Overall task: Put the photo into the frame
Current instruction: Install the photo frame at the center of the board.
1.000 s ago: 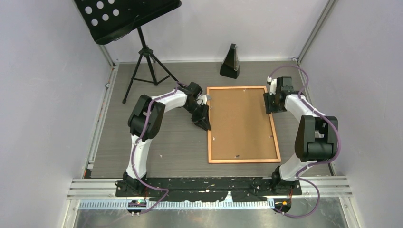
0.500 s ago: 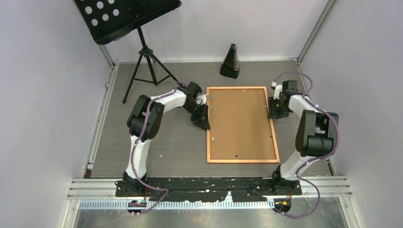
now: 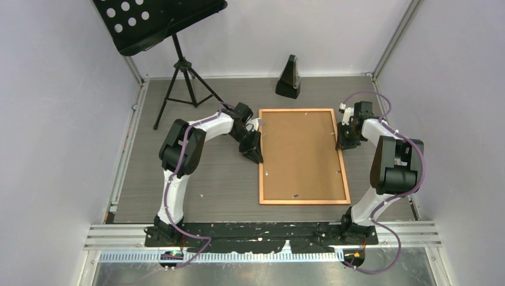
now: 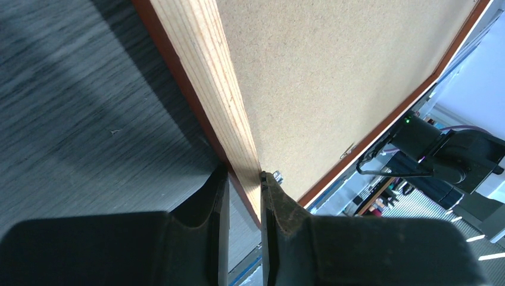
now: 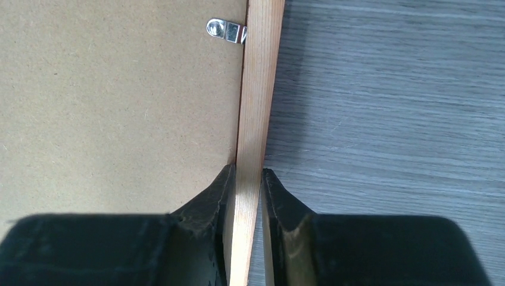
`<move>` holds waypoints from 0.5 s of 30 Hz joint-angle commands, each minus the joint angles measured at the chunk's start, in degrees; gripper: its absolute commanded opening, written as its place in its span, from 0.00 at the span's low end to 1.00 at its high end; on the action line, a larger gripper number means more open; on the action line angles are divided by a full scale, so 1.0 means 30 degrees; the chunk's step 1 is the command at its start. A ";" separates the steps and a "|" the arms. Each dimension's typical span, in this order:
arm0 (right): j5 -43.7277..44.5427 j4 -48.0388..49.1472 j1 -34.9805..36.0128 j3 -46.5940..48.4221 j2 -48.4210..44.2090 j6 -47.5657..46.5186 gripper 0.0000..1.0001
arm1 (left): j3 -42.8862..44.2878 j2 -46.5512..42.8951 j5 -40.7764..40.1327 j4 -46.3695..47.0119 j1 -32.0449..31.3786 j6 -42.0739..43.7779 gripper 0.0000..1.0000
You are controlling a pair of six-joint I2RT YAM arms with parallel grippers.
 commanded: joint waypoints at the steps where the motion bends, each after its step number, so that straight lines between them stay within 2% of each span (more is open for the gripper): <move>1: -0.0614 -0.0420 -0.0107 0.0398 0.0359 -0.0123 0.13 | -0.0111 -0.0780 -0.1126 0.0015 0.0156 0.1020 0.00; 3: -0.0847 -0.0475 -0.0083 0.0468 0.0301 0.0016 0.08 | 0.0103 -0.0839 -0.1225 -0.0137 0.0155 0.1250 0.08; 4: -0.0914 -0.0483 -0.0112 0.0514 0.0248 0.0076 0.07 | 0.0271 -0.0874 -0.1245 -0.0280 0.0155 0.1385 0.16; 6: -0.1097 -0.0471 -0.0121 0.0611 0.0192 0.0213 0.06 | 0.0676 -0.0912 -0.1483 -0.0657 0.0155 0.1668 0.38; 7: -0.1231 -0.0466 -0.0116 0.0661 0.0086 0.0354 0.06 | 0.1235 -0.0985 -0.2057 -0.1273 0.0226 0.2003 0.60; 8: -0.1263 -0.0437 -0.0119 0.0649 0.0019 0.0348 0.06 | 0.1567 -0.1005 -0.2298 -0.1558 0.0278 0.2112 0.66; 11: -0.1301 -0.0403 -0.0103 0.0634 -0.0012 0.0219 0.05 | 0.2411 -0.0946 -0.3048 -0.2322 0.0531 0.2479 0.79; 15: -0.1255 -0.0396 -0.0107 0.0609 -0.0060 -0.0211 0.05 | 0.3963 -0.0344 -0.3991 -0.3390 0.0848 0.2986 0.83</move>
